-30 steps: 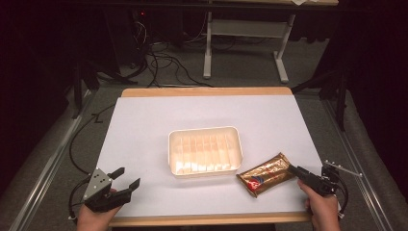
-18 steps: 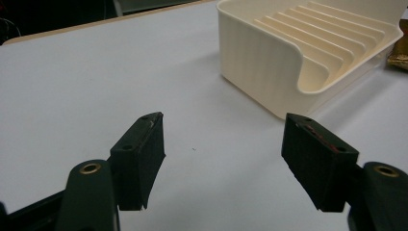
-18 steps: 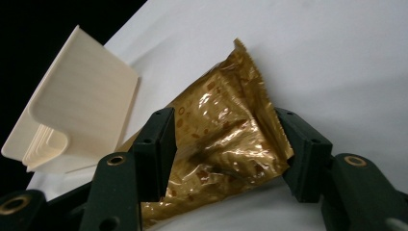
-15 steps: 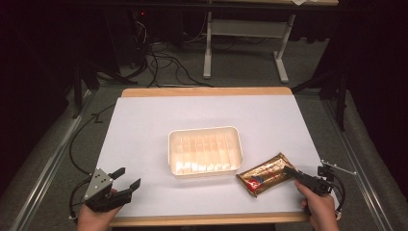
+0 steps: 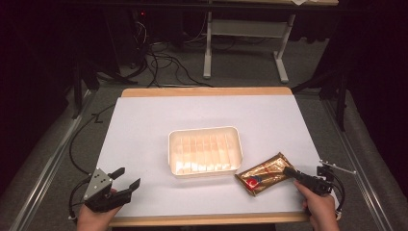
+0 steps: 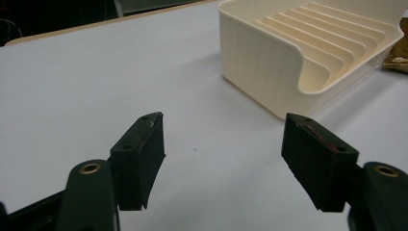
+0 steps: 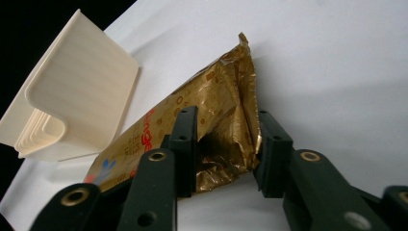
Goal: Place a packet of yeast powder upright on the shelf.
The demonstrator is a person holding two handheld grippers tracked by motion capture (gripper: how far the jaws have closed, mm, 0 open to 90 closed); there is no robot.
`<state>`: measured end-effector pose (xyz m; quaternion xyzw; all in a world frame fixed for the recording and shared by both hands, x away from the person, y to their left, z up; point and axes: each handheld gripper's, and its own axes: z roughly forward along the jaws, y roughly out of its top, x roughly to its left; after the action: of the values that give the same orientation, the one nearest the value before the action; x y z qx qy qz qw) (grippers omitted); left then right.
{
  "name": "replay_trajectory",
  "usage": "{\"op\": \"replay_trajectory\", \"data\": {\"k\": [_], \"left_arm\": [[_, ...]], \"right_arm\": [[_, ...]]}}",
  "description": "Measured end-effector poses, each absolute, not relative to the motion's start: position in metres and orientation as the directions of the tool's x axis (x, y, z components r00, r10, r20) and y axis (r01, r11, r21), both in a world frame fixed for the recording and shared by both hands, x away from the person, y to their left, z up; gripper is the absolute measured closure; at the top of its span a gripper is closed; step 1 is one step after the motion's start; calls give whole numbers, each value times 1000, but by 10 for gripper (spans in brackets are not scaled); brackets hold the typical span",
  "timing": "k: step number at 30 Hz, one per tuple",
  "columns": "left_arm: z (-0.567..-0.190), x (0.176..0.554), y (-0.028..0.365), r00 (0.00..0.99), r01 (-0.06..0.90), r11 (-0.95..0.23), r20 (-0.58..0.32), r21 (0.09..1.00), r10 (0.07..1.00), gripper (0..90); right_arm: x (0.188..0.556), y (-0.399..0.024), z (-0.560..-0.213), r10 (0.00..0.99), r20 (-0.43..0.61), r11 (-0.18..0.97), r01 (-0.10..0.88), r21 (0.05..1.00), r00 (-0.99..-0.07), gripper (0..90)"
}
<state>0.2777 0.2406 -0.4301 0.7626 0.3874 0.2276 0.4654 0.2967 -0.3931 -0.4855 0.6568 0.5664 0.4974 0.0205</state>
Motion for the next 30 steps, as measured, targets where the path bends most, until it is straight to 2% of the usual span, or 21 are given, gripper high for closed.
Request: {"op": "replay_trajectory", "data": {"k": [4, 5, 10, 18, 30], "left_arm": [[-430, 278, 241, 596, 378, -268, -11, 886, 803, 320], [-430, 278, 241, 596, 378, -268, -11, 886, 803, 320], [-430, 278, 240, 596, 379, -269, -11, 885, 803, 320], [-430, 277, 240, 598, 378, -273, -8, 884, 802, 320], [-429, 277, 241, 597, 372, -261, -14, 891, 802, 321]], "right_arm": [[296, -392, -483, 779, 608, -337, 713, 615, -156, 758], [295, -392, -481, 784, 600, -334, 709, 622, -157, 805], [291, -391, -473, 799, 571, -319, 672, 668, -188, 889], [282, -380, -451, 807, 528, -302, 584, 754, -265, 900], [269, -364, -423, 800, 482, -289, 474, 832, -358, 900]]}}
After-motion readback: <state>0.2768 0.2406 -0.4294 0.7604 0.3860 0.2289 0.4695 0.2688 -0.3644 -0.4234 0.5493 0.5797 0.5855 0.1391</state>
